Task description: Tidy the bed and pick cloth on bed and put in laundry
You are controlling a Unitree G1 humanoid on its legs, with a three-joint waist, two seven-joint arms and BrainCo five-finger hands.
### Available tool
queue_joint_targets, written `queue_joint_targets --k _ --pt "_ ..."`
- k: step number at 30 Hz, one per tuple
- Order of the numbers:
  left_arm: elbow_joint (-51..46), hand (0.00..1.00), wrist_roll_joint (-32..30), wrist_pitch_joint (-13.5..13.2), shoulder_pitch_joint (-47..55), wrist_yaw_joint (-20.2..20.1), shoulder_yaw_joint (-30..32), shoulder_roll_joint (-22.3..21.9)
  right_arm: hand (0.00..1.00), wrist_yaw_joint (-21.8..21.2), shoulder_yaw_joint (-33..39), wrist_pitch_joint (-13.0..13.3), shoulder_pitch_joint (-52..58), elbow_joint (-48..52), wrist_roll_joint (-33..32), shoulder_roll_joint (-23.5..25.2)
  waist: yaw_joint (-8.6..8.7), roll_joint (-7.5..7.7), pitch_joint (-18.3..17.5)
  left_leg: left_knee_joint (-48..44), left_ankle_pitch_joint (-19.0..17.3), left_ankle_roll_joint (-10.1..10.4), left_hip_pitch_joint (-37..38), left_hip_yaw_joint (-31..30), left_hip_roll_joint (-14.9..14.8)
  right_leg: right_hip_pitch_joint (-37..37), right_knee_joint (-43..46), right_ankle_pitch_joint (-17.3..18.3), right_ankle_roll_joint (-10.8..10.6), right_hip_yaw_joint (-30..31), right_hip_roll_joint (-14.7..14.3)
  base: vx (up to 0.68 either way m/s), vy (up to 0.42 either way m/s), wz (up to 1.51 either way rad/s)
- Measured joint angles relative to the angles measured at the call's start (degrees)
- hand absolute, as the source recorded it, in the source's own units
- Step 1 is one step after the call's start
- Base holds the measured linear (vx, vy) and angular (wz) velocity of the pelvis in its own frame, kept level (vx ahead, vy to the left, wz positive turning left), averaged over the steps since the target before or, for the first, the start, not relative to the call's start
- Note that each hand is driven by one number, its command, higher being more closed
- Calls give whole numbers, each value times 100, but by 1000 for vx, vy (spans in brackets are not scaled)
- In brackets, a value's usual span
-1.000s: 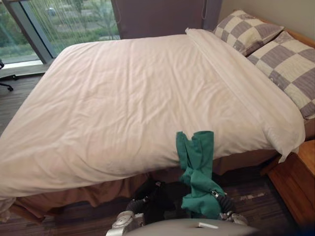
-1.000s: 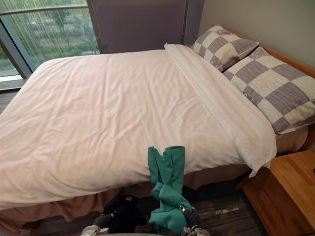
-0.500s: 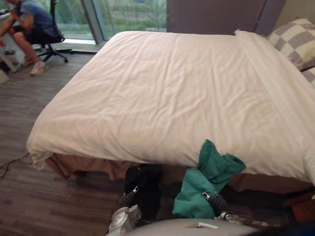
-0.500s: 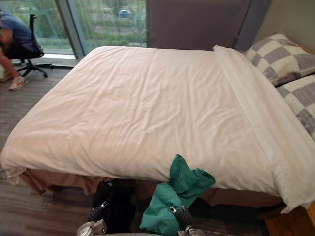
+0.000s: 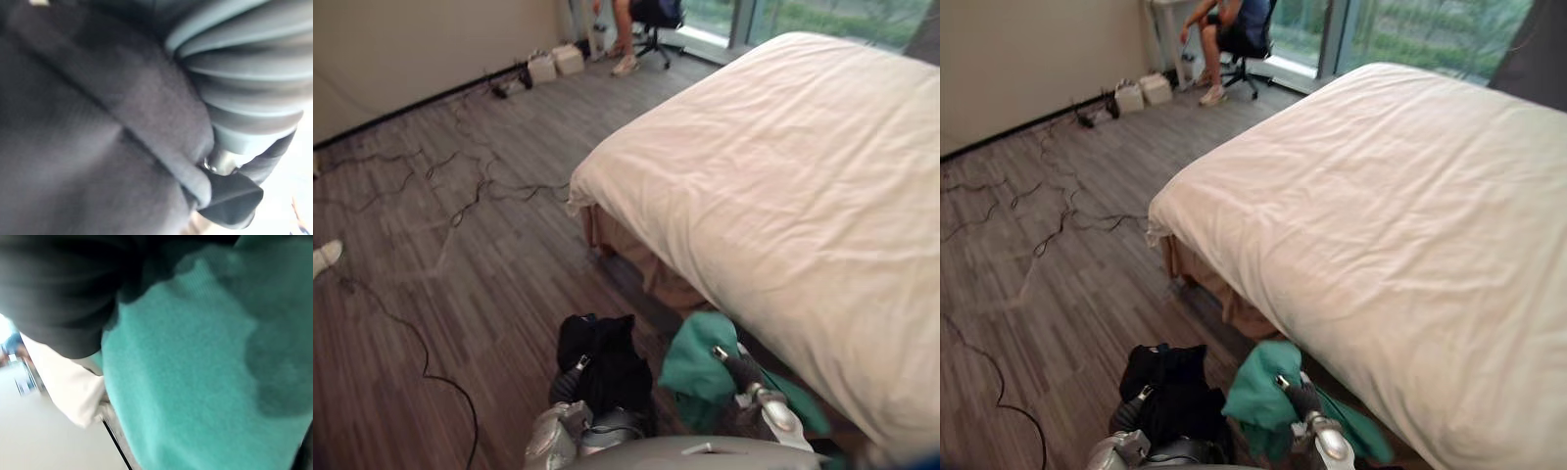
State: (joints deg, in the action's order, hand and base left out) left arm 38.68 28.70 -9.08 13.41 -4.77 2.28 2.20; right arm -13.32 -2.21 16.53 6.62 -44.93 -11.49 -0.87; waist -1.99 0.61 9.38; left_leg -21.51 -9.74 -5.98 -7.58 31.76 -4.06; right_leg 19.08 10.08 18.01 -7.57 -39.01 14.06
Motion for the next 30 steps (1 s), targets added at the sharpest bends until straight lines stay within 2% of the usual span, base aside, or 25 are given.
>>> queue_joint_targets --k 1,2,3,4,6,8,9,10,11,12,13,14,15,16,17,18,19,20,22,23,24,26,30 --pt "110 100 4 28 11 3 -41 50 100 8 81 -85 85 -54 -40 -26 124 69 9 336 137 -67 143 -320 312 71 205 -52 97 -56 127 145 75 100" --pt "118 100 8 37 11 1 -81 79 100 5 97 -128 106 -88 -74 -18 179 104 5 667 298 -88 282 -426 456 81 339 -143 193 -96 176 136 98 115" --pt "125 100 21 75 3 -13 -201 112 100 6 119 -156 174 -110 -152 -17 251 60 -5 1318 644 -95 544 -685 594 39 439 -230 253 -108 129 92 48 94" --pt "148 100 80 123 1 -27 -272 102 100 7 99 -170 243 -107 -181 -18 253 -34 -3 1884 954 -76 801 -918 623 27 188 -194 255 -130 -93 69 1 87" --pt "256 100 209 152 -8 -37 -464 132 100 18 27 -203 286 -102 -220 -15 293 -103 18 2599 1325 -21 1222 -1261 628 -10 -93 -213 274 -142 -360 18 -100 90" --pt "367 100 290 231 -71 -80 -506 191 100 70 -44 -214 328 -94 -309 4 342 -107 26 2725 1426 24 1341 -1636 660 -156 -128 -336 340 -213 -356 3 -130 109" --pt "380 100 332 243 -73 -127 -517 243 100 123 -72 -230 365 -98 -326 -2 353 -38 20 2753 1445 42 1407 -1844 740 -300 151 -527 299 -321 -193 26 -96 105" --pt "409 100 336 251 -69 -128 -577 278 100 151 -76 -234 384 -82 -345 -2 408 -15 -2 2754 1444 65 1471 -1983 738 -243 436 -525 291 -389 -104 34 -115 93" --pt "408 100 343 239 -76 -140 -687 263 100 205 -75 -236 413 -81 -350 -73 391 -66 10 2755 1384 130 1480 -2031 709 -286 749 -528 300 -395 -31 34 -46 62" --pt "415 100 365 238 2 -149 -799 253 100 251 -80 -231 369 -41 -355 -169 412 -178 24 2754 1351 102 1483 -2161 694 -385 1158 -519 491 -254 33 43 -12 53" --pt "420 100 385 238 28 -145 -967 280 100 278 -67 -225 376 35 -380 -238 459 -245 10 2749 1373 68 1455 -2405 699 -658 1705 -504 835 247 49 51 16 59" --pt "422 100 387 237 16 -143 -1039 300 100 285 -64 -210 381 66 -407 -258 496 -257 8 2747 1394 59 1435 -2531 686 -838 2008 -542 933 622 29 83 3 87" --pt "455 100 392 230 -42 -137 -1135 315 100 298 -51 -147 399 86 -409 -300 577 -353 10 2745 1437 78 1423 -2771 636 -1004 1911 -239 825 1335 -221 76 -41 113" --pt "540 100 392 221 -172 -130 -1138 363 100 309 -69 -49 456 82 -413 -303 594 -272 30 2747 1507 120 1338 -3046 598 -1086 1490 -42 801 2130 -560 82 -96 148" --pt "583 100 401 171 -281 -128 -1136 491 100 307 -122 48 522 -49 -508 -242 546 -23 121 2749 1579 181 1303 -3238 668 -1046 843 -125 715 2706 -733 38 -105 112" --pt "572 100 404 162 -297 -129 -1129 517 100 306 -135 62 537 -77 -526 -220 537 47 116 2749 1584 189 1285 -3247 696 -1054 727 -203 705 2771 -726 19 -124 78" --pt "571 100 446 103 -359 -108 -1112 621 100 265 -181 77 599 -125 -634 -143 486 238 127 2753 1601 224 1239 -3255 816 -1012 409 -349 536 2863 -617 31 -123 28" --pt "561 100 465 87 -343 -66 -1113 589 100 187 -202 78 678 -21 -809 -134 494 230 54 2753 1578 252 1290 -3011 719 -959 239 -391 562 2733 -616 32 -125 20" --pt "483 100 620 36 -266 8 -1092 456 100 64 -260 68 831 245 -1088 -237 507 115 57 2753 1607 357 1271 -2903 677 -957 172 -390 557 2712 -647 32 -100 -2" --pt "421 100 795 29 -199 37 -1084 338 100 -30 -284 6 944 548 -1358 -303 565 -38 37 2754 1603 402 1250 -2907 676 -942 111 -396 548 2716 -659 38 -74 -1" --pt "369 100 856 30 -112 57 -1077 303 100 -42 -303 -32 990 674 -1436 -306 580 -63 30 2754 1604 401 1252 -2905 676 -920 76 -404 538 2721 -666 72 -61 0" --pt "78 100 912 14 66 122 -1077 262 100 -105 -455 -161 1237 1157 -1541 -294 573 -43 16 2755 1598 408 1258 -2898 676 -835 11 -414 535 2732 -675 68 -61 0" --pt "-655 100 901 -49 494 264 -1063 292 100 -205 -958 -543 1646 2176 -1522 -240 459 151 -61 2752 1563 469 1267 -2627 618 -838 -17 -437 516 2844 -726 80 -74 -9"
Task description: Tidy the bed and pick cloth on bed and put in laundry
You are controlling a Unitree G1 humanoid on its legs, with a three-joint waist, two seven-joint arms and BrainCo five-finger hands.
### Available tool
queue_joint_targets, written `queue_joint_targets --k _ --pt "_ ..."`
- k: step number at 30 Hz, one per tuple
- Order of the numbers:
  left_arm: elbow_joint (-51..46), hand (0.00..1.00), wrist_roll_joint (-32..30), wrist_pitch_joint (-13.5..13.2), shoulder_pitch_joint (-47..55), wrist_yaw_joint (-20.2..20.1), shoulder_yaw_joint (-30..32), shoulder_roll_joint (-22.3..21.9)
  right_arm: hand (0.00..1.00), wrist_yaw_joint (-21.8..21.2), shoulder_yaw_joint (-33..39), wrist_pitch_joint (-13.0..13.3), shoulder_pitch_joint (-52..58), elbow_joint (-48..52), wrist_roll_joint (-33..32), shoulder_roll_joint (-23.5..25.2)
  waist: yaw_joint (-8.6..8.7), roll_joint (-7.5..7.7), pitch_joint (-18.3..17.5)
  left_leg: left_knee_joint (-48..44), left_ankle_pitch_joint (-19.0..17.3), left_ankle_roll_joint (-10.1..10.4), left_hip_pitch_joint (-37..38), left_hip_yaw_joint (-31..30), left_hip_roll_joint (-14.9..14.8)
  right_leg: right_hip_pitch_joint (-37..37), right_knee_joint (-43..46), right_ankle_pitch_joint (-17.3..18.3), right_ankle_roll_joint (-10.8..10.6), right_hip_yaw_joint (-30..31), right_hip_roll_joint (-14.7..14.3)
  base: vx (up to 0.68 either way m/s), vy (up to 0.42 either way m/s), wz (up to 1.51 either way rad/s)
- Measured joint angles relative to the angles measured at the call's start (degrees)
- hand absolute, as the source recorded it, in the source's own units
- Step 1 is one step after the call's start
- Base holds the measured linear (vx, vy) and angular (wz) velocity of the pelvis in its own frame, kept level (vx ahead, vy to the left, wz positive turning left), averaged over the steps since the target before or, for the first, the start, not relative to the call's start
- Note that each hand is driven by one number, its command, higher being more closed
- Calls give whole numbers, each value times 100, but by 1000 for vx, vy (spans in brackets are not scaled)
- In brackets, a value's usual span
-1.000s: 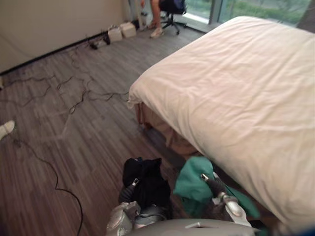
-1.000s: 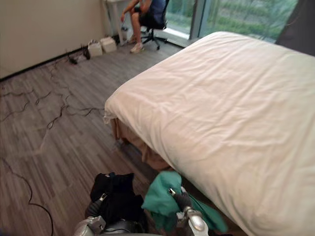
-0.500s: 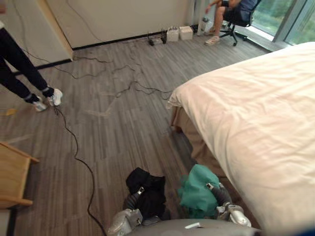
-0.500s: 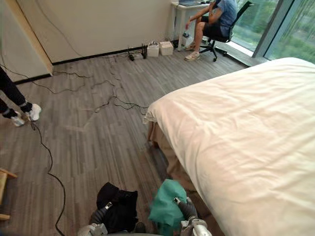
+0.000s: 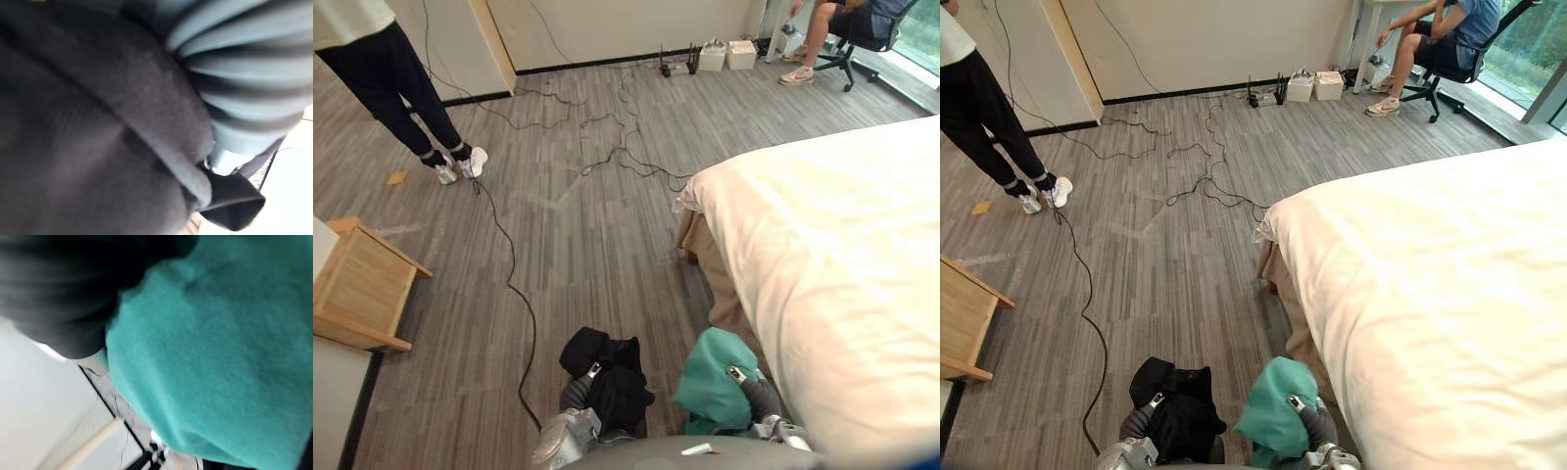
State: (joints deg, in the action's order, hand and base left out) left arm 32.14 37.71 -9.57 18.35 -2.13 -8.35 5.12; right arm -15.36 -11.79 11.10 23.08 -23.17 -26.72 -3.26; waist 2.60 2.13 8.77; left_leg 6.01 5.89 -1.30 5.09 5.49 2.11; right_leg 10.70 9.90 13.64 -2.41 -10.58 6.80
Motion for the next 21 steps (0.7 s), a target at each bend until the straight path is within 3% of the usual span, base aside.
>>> queue_joint_targets --k 5,8,9,14,21 --pt "-393 100 -80 -19 295 178 -59 -32 100 -48 -405 -308 249 557 46 4 -20 104 -101 1 -28 43 67 363 -53 -8 8 -23 16 175 -25 0 -42 -19" --pt "-408 100 -77 -9 304 243 -79 -125 100 -81 -446 -361 370 651 60 3 26 36 -148 5 -38 57 40 392 -102 -21 12 -49 19 191 -59 -65 -16 -7" --pt "-445 100 -14 26 592 232 -264 -375 100 -138 -459 -451 430 592 229 51 6 -98 -630 7 -24 89 -5 644 -219 -26 -86 27 108 91 -132 0 0 0" --pt "-444 100 -15 25 567 232 -262 -366 100 -143 -442 -448 331 499 229 53 5 -97 -630 7 -24 89 -4 639 -218 -26 -89 27 108 91 -132 0 0 0" --pt "224 100 -357 -152 5 -7 -228 -154 100 -26 16 -432 -870 -1435 232 57 -44 -91 -627 7 -6 74 -7 556 -196 -6 -112 27 107 20 -121 0 0 4"
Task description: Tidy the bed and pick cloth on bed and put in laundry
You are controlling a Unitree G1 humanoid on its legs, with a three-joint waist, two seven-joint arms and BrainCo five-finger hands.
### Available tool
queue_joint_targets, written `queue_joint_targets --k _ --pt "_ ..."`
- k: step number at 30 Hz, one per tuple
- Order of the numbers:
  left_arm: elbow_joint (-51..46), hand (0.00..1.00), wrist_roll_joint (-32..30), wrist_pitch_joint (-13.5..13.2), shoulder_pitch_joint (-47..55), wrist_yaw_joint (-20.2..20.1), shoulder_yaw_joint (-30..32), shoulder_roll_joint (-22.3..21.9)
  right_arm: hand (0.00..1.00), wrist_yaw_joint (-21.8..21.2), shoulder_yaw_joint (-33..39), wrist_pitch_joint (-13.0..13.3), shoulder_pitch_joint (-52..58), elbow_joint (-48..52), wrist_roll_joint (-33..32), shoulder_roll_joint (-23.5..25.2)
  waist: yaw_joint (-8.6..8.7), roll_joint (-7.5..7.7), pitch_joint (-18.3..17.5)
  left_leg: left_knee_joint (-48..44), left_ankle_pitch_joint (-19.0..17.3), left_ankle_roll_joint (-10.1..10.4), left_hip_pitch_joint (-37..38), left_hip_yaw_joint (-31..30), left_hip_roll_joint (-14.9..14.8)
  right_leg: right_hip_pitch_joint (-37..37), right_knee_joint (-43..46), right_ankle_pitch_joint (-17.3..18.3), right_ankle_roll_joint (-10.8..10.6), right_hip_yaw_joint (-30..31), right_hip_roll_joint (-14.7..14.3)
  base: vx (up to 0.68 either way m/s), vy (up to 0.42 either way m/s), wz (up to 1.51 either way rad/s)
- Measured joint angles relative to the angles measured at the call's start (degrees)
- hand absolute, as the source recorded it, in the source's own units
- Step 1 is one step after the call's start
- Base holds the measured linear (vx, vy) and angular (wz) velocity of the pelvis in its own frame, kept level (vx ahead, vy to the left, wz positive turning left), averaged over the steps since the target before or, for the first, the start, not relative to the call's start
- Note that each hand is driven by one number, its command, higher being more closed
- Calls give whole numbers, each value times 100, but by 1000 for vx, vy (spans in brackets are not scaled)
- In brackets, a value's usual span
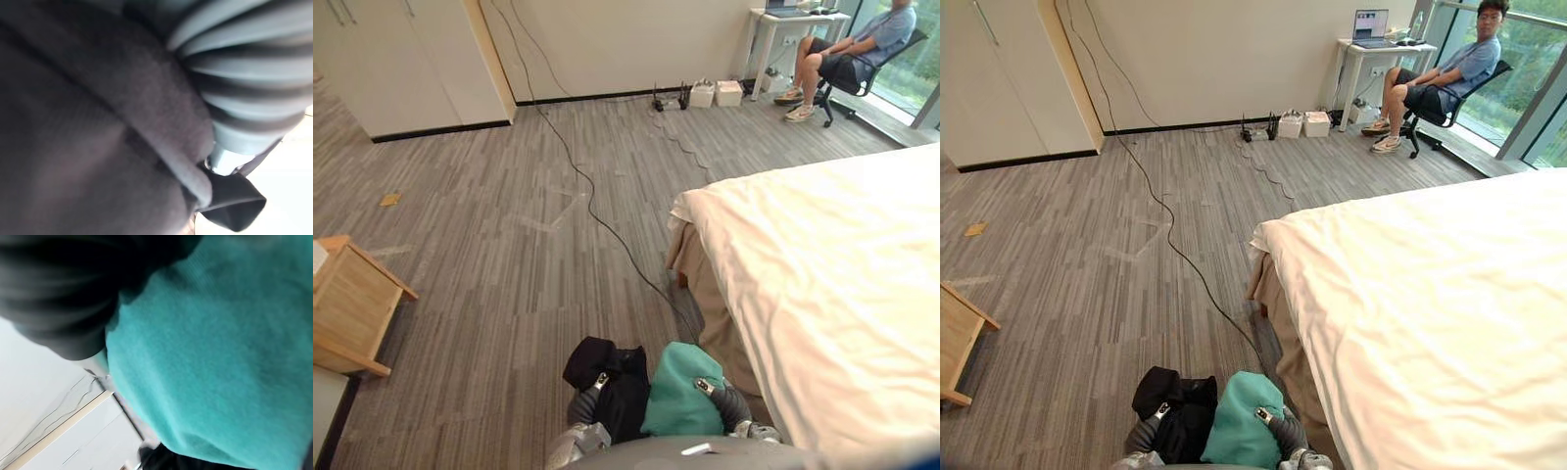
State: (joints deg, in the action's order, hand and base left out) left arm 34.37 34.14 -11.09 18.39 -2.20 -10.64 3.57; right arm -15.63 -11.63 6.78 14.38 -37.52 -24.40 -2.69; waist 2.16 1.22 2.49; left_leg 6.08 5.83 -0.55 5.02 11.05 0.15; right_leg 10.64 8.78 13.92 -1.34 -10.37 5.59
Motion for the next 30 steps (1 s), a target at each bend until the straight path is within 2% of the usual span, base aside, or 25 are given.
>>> queue_joint_targets --k 4,5,6,7,9,10,12,15,16,20,21,22,24,25,26,27,28,29,30 --pt "324 100 -233 -129 -177 -129 93 76 100 20 257 110 -524 -644 -2 -7 -55 31 34 -47 -64 0 -5 19 6 8 -52 -2 -8 -2 15 1 0 -2" --pt "325 100 -230 -170 -194 -223 131 108 100 19 314 117 -580 -667 -4 -25 -102 65 69 -289 -187 -11 -128 34 -1 3 -60 -10 -19 -3 37 0 0 0" --pt "323 100 -225 -182 -220 -288 163 145 100 19 337 122 -593 -657 -20 -28 -155 73 136 -893 -435 19 -408 33 -53 2 -65 -36 -38 -17 52 19 -5 6" --pt "304 100 -217 -185 -327 -364 208 141 100 13 360 119 -637 -623 -19 -91 -176 54 313 -1989 -826 26 -886 73 -204 94 -84 -52 -28 -99 12 18 -12 16" --pt "281 100 -156 -173 -445 -450 259 140 100 27 352 122 -679 -613 -20 -196 -158 -47 625 -3389 -992 82 -1492 108 -434 314 -97 -64 -32 -279 -48 -11 9 36" --pt "287 100 -152 -157 -500 -494 261 140 100 63 356 122 -663 -615 -20 -282 -176 -135 758 -3726 -1007 108 -1557 113 -495 443 -114 -62 -37 -296 -69 -20 47 26" --pt "290 100 -161 -157 -489 -511 277 142 100 126 417 125 -677 -613 -20 -310 -181 -189 763 -3406 -1043 163 -1461 110 -421 483 -193 -88 -80 -292 -39 33 56 6" --pt "290 100 -163 -158 -461 -613 274 132 100 196 496 169 -671 -593 -13 -297 -194 -209 755 -2132 -1019 128 -904 108 -226 435 -293 -174 -126 -301 -12 -14 21 4" --pt "313 100 -165 -165 -394 -633 272 136 100 231 498 178 -670 -593 -13 -265 -231 -174 745 -1524 -739 -17 -657 140 -106 411 -358 -240 -150 -299 36 -54 6 -2" --pt "325 100 -183 -222 -388 -726 268 142 100 227 498 316 -647 -614 111 -258 -320 -174 739 -1185 -628 -65 -550 264 -22 363 -418 -269 -156 -191 89 -77 11 -12" --pt "355 100 -220 -291 -336 -810 276 154 100 227 499 376 -649 -614 125 -255 -331 -160 729 -1168 -671 -145 -503 340 24 307 -331 -116 -195 -95 146 -34 44 -28" --pt "388 100 -225 -333 -285 -857 294 173 100 226 501 380 -645 -616 128 -246 -337 -81 663 -1174 -727 -231 -507 420 114 158 -120 162 -257 31 255 -12 52 -25" --pt "393 100 -224 -334 -214 -869 291 183 100 216 573 380 -611 -619 174 -242 -320 -15 508 -1178 -904 -298 -404 416 320 107 142 428 -419 109 479 76 84 -12" --pt "392 100 -221 -336 -202 -869 290 175 100 210 615 383 -586 -621 183 -249 -318 -12 469 -1158 -972 -307 -386 418 347 103 337 396 -470 109 500 152 104 -13" --pt "479 100 -222 -367 -266 -867 297 156 100 201 687 390 -611 -651 222 -268 -326 -13 459 -1189 -1092 -430 -282 453 436 -576 1963 393 -467 182 723 191 157 5" --pt "520 100 -224 -367 -283 -868 292 193 100 193 682 406 -551 -648 282 -232 -295 43 485 -1145 -1137 -451 -84 391 456 -1116 3203 -30 -397 95 935 216 150 11" --pt "507 100 -227 -367 -281 -869 280 221 100 191 660 408 -525 -651 325 -224 -287 29 495 -1053 -1147 -466 75 371 466 -1299 3691 -298 -308 47 1021 273 150 18" --pt "510 100 -225 -346 -272 -817 253 257 100 128 486 412 -469 -662 337 -188 -291 102 524 -962 -1278 -526 361 305 465 -1693 4552 -389 -191 -9 1101 232 53 8" --pt "511 100 -225 -339 -284 -777 248 288 100 103 423 423 -473 -660 335 -186 -273 138 540 -962 -1323 -528 435 271 444 -1780 4613 -266 -242 -43 1081 218 32 12"
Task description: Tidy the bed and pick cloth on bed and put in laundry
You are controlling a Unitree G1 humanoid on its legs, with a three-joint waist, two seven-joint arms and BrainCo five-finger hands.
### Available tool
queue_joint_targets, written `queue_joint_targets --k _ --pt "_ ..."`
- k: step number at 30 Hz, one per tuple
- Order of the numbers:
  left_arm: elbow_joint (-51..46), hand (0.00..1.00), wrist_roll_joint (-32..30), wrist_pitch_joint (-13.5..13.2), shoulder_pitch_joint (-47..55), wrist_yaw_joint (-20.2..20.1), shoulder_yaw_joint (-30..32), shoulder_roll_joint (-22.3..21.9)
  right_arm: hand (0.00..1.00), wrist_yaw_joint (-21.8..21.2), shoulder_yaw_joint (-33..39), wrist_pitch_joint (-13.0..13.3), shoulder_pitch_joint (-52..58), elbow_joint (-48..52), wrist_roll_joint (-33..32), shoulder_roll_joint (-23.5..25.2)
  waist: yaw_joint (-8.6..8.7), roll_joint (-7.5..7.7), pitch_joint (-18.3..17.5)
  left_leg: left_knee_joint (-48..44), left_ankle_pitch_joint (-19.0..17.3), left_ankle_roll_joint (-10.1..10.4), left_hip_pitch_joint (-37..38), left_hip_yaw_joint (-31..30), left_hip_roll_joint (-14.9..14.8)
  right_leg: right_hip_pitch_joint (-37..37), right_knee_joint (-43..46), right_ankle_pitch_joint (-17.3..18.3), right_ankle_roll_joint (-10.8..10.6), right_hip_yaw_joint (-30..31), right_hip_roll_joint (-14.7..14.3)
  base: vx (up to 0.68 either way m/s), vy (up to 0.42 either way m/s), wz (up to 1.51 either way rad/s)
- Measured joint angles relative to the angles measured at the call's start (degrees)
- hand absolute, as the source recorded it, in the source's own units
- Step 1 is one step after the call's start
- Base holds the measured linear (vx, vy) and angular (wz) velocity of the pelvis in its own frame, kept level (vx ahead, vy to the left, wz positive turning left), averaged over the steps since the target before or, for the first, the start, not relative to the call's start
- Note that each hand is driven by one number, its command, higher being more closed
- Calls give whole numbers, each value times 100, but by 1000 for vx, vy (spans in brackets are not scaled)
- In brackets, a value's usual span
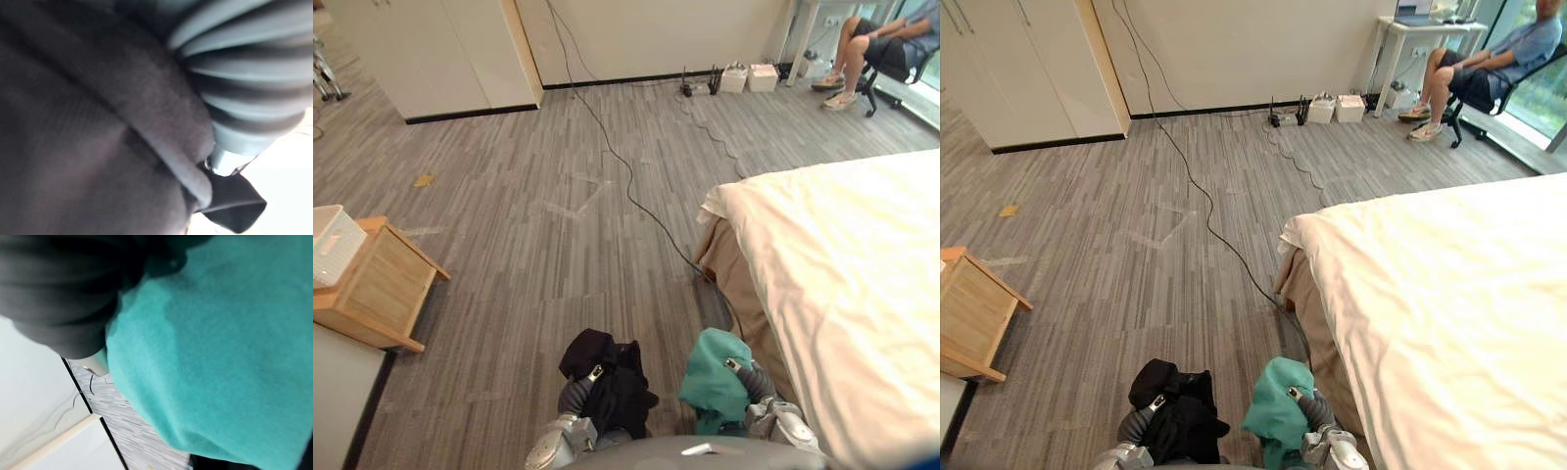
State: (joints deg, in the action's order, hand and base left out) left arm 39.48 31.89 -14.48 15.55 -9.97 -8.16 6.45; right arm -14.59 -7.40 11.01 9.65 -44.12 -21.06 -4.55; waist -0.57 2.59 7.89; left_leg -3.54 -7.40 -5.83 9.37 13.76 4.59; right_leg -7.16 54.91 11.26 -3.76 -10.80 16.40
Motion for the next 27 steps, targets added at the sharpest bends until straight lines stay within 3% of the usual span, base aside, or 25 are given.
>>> queue_joint_targets --k 2,5,7,8,9,11,12,13,14,17,18,20,21,22,23,25,27 --pt "19 100 1 18 -47 83 -19 51 100 -57 -60 17 -4 2 0 -3 85 22 5 -1 -69 -16 106 -56 -116 -222 -186 275 -65 -267 -65 183 -12 23" --pt "31 100 3 30 -140 178 -14 73 100 -125 -74 108 -58 21 -11 -13 145 -111 83 -53 -192 253 335 -176 -430 -430 -1752 362 -96 -755 -443 426 -53 20" --pt "34 100 9 47 -368 206 39 83 100 -133 -72 167 -83 60 -55 -66 231 -195 136 -39 -315 460 418 -463 -664 -435 -3753 -363 -71 -742 -858 384 -129 59" --pt "35 100 9 46 -401 217 50 84 100 -133 -69 179 -83 60 -86 -67 251 -182 143 -36 -344 510 441 -537 -678 -439 -4226 -650 -117 -735 -882 473 -236 69" --pt "115 100 5 40 -454 216 88 77 100 -139 -66 190 -86 63 -138 -66 256 -100 216 -36 -476 722 617 -653 -645 -478 -4810 -1186 -180 -663 -765 414 -238 59" --pt "256 100 1 24 -437 181 168 78 100 -154 -70 189 -72 71 -134 -49 260 -18 264 -59 -699 978 909 -698 -635 -415 -4870 -1313 -149 -493 -653 397 -273 44" --pt "301 100 0 18 -356 156 198 79 100 -163 -32 193 -66 113 -134 -111 270 -105 278 -122 -963 1037 1123 -808 -818 -426 -4436 -1724 231 -507 -728 453 -353 30" --pt "375 100 11 3 -329 145 186 -35 100 -158 37 195 -113 142 -133 -171 250 -399 274 -310 -1075 1119 1141 -806 -1093 -499 -4011 -1260 399 -639 -942 455 -344 21" --pt "417 100 16 -5 -300 129 177 -64 100 -157 45 198 -163 157 -133 -201 205 -449 292 -510 -1057 1147 1063 -808 -1156 -552 -3820 -1081 488 -653 -968 417 -358 9" --pt "453 100 266 4 -199 107 156 -167 100 -149 -20 177 -304 195 -129 -275 122 -561 319 -2465 -653 1206 229 -873 -1487 -387 -3633 -598 599 -809 -1121 448 -421 11" --pt "398 100 379 10 -99 98 155 -193 100 -147 -115 126 -271 247 -126 -297 116 -639 392 -3531 -105 1249 -195 -978 -1709 14 -3854 -475 655 -905 -1278 291 -250 18" --pt "110 100 399 44 88 -14 153 -209 100 -102 -231 -84 -257 379 -123 -345 102 -736 512 -5215 -22 1262 -902 -903 -2108 682 -4358 -434 672 -982 -1521 355 -205 30" --pt "-103 100 414 66 172 -97 150 -286 100 -66 -209 -199 -230 491 -125 -438 99 -763 531 -5767 -98 1180 -1313 -780 -2112 1009 -4659 -442 658 -1070 -1519 399 -192 29" --pt "-241 100 419 76 228 -126 149 -314 100 -32 -191 -239 -227 522 -125 -482 89 -771 528 -5800 -126 1168 -1469 -732 -2066 1124 -4766 -445 651 -1089 -1510 339 -92 24" --pt "-582 100 427 92 362 -262 151 -315 100 59 -114 -384 -208 642 -125 -515 -38 -790 524 -5333 -288 1209 -1820 -625 -1844 1456 -5088 -449 635 -1152 -1498 260 -43 8" --pt "-674 100 420 116 382 -314 154 -306 100 81 -75 -454 -199 704 -124 -506 -104 -764 542 -4617 -407 1181 -1895 -514 -1640 1639 -5248 -445 595 -1189 -1459 227 -2 7" --pt "-682 100 414 183 395 -350 138 -323 100 50 9 -509 -182 721 -113 -504 -179 -715 571 -2793 -357 1148 -1826 -272 -1210 1879 -5306 -350 396 -1295 -1293 314 74 25"
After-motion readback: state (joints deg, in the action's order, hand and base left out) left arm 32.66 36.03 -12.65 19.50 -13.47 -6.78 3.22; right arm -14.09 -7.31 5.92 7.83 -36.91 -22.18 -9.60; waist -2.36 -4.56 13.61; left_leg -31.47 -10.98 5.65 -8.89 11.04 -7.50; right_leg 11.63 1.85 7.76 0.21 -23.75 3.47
